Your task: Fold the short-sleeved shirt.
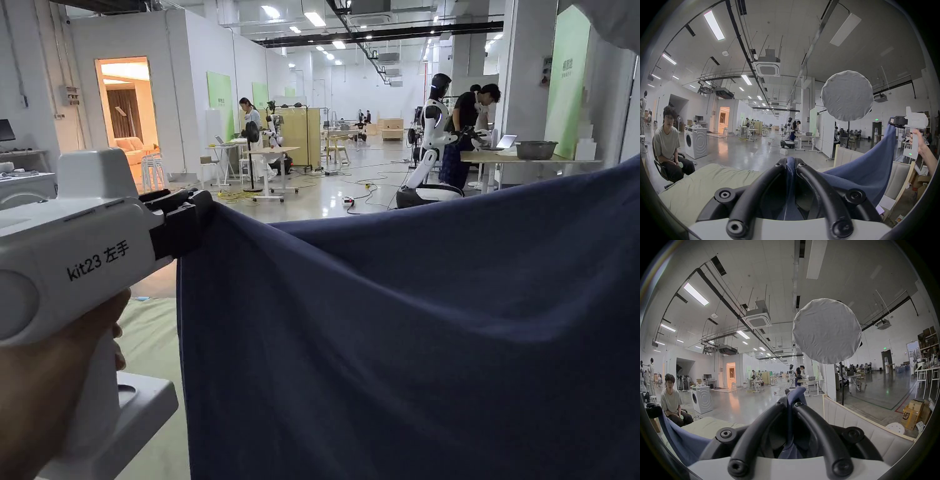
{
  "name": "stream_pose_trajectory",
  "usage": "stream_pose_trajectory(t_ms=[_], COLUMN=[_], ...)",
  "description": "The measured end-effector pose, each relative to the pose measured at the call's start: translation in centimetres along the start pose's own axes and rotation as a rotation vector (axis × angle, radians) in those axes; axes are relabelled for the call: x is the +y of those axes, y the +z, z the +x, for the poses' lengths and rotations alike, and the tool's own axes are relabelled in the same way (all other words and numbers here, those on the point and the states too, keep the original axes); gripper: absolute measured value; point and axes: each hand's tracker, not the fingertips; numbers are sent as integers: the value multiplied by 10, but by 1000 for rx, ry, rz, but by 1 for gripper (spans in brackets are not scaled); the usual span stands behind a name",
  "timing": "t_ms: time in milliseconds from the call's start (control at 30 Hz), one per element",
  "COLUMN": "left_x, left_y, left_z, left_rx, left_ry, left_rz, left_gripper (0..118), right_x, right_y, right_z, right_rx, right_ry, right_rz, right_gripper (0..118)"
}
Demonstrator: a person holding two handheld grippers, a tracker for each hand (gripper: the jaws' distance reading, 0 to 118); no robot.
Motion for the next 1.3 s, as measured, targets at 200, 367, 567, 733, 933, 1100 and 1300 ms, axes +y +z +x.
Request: stream_pose_trajectory(t_ms=[200,367,567,733,933,1100,1300], left_x=[-9,-20,-25,-28,-41,-56,-76], left_y=[-33,-83,-152,-203,-252,-293,-328], left_z=[-12,-24,-30,-37,-43,-53,-52], left_rx=[22,56,90,115,126,137,164], left_ry=[25,82,33,51,114,70,92], left_rz=[-31,-53,-78,-112,-144,-193,-209], left_gripper=[9,9,9,9,9,9,9], right_x=[-10,-20,-22,-34,-47,-60,-61], right_y=[-23,-58,-108,-177,-223,-256,-257], right_z=[-15,-26,-36,-9,-6,-2,-4], right_rx=[19,30,-4,-49,-177,-166,-131], right_ry=[106,90,97,131,91,192,175], right_rz=[-11,24,41,27,-7,-49,-41], right_gripper=[5,5,5,5,5,5,5])
